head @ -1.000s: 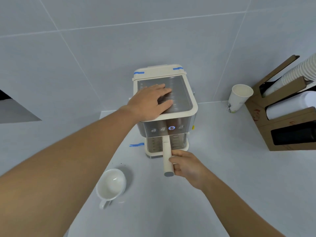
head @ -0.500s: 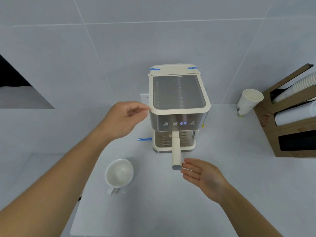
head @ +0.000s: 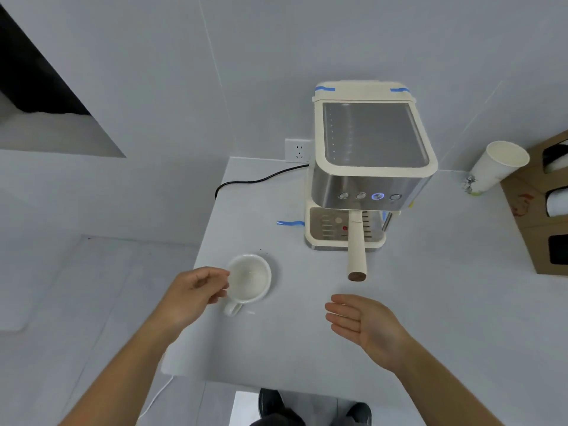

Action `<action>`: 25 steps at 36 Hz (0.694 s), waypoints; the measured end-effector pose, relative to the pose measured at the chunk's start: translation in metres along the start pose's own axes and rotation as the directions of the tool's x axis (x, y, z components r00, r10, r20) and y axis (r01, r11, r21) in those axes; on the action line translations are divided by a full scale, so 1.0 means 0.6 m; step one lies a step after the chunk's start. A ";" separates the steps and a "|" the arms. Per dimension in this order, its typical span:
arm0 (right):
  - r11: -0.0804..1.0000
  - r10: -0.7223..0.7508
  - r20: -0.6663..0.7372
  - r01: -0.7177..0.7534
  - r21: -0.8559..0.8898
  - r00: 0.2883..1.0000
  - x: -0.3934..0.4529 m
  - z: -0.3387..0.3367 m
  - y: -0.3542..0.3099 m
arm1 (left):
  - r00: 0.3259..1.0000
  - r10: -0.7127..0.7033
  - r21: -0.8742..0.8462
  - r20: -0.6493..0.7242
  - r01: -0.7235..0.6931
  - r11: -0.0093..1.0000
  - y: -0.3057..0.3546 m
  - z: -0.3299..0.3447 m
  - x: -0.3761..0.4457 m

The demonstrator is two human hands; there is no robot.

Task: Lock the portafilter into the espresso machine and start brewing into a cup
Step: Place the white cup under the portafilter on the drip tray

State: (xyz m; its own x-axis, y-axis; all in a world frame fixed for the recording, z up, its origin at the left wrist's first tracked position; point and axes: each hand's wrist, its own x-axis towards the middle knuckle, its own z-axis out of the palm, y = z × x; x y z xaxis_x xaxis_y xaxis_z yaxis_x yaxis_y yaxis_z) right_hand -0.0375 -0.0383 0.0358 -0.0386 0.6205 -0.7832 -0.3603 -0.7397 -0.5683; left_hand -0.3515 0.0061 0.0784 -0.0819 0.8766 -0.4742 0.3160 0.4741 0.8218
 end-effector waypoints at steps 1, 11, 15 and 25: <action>1.000 0.006 0.002 -0.006 -0.003 1.000 0.002 0.007 0.004 | 1.000 -0.016 -0.022 -0.011 0.016 1.000 -0.012 -0.006 -0.001; 0.998 0.041 0.026 -0.040 -0.052 0.999 0.031 0.081 0.023 | 0.983 -0.180 -0.152 -0.046 0.171 0.973 -0.103 -0.025 0.008; 0.997 0.037 0.022 -0.035 -0.070 0.999 0.049 0.115 0.026 | 0.968 -0.249 -0.206 -0.027 0.239 0.949 -0.130 -0.017 0.010; 0.991 0.002 -0.029 -0.006 -0.134 1.000 0.093 0.180 0.025 | 0.926 -0.372 -0.484 0.069 0.357 0.799 -0.158 0.020 0.006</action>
State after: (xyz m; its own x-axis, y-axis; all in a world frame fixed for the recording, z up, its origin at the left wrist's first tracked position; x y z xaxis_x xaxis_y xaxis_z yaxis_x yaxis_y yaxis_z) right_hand -0.1458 0.0136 0.0110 -0.0127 0.6115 -0.7911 -0.2316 -0.7715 -0.5926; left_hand -0.3702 -0.0368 -0.0050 -0.1278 0.6291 -0.7667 -0.2346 0.7319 0.6397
